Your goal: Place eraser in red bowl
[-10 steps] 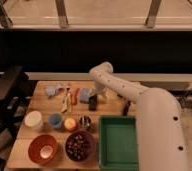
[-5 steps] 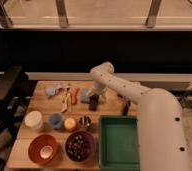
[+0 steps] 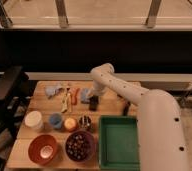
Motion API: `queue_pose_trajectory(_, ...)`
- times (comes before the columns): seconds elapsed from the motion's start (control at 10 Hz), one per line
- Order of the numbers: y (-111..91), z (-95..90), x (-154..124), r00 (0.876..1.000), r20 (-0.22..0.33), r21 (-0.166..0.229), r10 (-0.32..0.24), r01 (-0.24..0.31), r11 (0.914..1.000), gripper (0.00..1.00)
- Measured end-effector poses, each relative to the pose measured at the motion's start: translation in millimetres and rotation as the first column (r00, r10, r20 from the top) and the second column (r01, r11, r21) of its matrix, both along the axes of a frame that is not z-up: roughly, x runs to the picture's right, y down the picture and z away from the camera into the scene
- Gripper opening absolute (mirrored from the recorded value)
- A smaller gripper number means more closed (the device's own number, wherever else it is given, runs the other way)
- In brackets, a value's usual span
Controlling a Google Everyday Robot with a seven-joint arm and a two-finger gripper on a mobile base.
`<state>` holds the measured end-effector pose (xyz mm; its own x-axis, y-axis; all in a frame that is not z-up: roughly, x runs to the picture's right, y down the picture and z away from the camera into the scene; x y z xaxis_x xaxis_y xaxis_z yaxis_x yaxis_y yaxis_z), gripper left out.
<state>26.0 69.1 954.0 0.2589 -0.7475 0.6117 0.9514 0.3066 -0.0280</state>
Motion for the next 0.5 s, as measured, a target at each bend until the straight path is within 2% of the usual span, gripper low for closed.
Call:
queue_pose_trajectory(0.3,5.5,-0.6,-0.7,1.0,0.013,-0.014,0.025,-0.025,0.9996,0.05)
queue_pose_trajectory(0.5,5.0,-1.7,-2.5,1.0,0.014,-0.015,0.022,-0.022,0.9997,0.0)
